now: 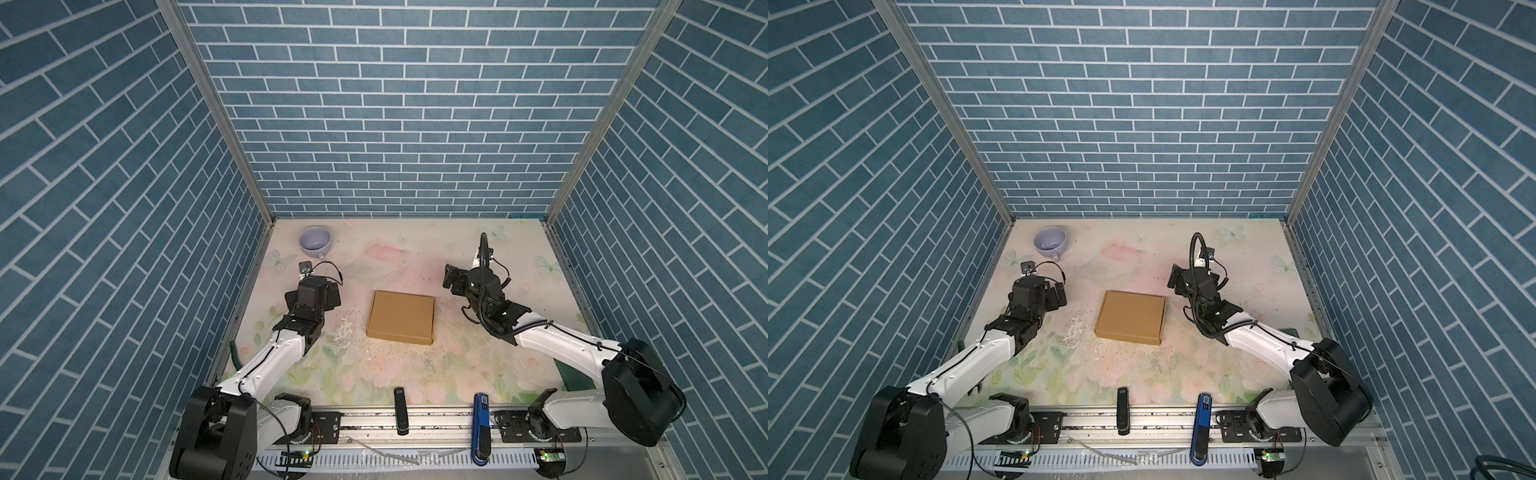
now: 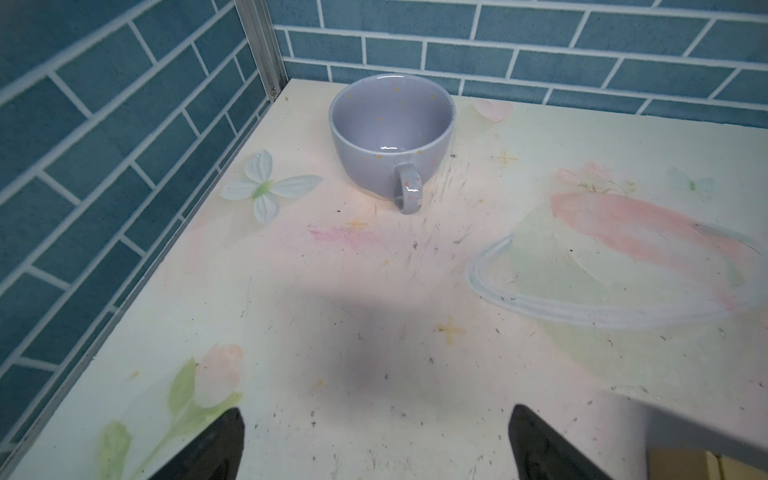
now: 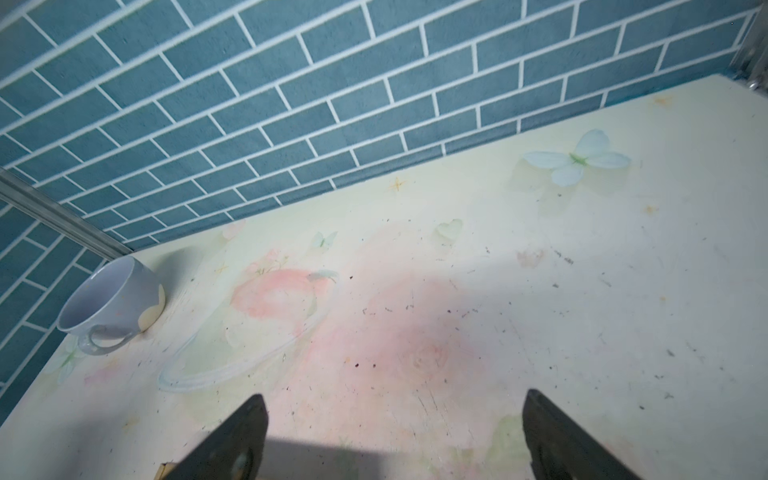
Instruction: Fold the paper box
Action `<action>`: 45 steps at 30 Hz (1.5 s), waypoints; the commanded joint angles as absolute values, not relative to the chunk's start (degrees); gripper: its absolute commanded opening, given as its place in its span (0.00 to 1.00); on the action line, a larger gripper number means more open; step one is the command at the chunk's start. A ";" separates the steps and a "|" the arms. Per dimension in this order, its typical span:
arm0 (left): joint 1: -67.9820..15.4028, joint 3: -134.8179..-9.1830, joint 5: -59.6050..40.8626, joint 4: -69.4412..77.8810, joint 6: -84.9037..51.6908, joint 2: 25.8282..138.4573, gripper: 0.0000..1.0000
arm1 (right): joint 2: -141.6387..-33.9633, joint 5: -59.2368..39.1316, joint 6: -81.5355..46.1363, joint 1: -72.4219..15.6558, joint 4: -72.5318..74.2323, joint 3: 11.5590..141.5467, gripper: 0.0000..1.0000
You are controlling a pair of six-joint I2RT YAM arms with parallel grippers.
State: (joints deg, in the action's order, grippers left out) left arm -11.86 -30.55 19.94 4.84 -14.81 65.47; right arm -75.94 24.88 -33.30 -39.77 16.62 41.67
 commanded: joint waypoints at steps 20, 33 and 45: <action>-6.94 -23.11 19.56 35.41 -0.42 76.22 1.00 | -56.51 32.77 -28.16 -38.87 2.69 33.34 0.95; -4.54 -18.54 15.27 44.63 2.01 75.70 1.00 | -56.40 35.88 -26.11 -38.76 6.53 29.71 0.95; -3.15 -16.64 9.30 57.77 3.52 86.18 0.99 | -57.54 36.20 -20.75 -37.64 11.92 27.70 0.97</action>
